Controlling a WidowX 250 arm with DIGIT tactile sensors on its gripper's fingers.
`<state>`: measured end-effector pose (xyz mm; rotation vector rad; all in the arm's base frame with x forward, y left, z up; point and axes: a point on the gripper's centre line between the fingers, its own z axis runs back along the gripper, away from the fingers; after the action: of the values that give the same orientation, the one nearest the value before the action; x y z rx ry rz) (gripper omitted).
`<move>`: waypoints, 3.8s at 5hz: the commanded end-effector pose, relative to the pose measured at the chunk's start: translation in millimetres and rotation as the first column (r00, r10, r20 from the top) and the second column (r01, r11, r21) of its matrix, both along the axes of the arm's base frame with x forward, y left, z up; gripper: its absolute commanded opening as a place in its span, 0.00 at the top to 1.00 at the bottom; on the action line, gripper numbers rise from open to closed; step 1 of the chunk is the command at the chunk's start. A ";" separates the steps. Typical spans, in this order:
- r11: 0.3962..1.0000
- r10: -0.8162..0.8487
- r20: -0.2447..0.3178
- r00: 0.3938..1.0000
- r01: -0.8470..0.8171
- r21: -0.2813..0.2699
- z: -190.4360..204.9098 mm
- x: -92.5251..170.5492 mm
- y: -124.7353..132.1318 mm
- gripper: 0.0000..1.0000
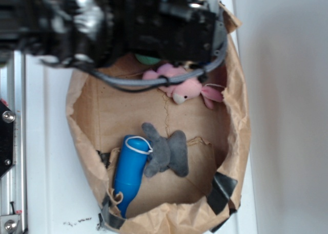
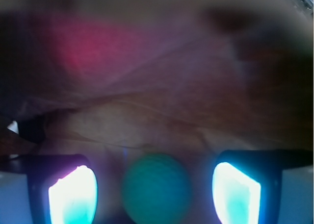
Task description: Grab the green ball.
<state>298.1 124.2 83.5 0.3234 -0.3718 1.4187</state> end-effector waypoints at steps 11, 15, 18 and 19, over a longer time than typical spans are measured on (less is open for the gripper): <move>0.998 -0.065 -0.016 0.998 0.065 -0.020 10.6 -12.1 10.8 0.00; 0.996 -0.089 -0.141 0.986 0.092 0.014 -47.7 15.9 -17.2 0.00; 0.970 -0.226 0.012 0.974 0.226 -0.087 25.6 9.3 -11.8 1.00; 0.956 -0.272 0.049 0.961 0.276 -0.102 47.0 7.8 -16.4 1.00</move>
<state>300.6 94.5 107.4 0.1753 -0.2620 1.1417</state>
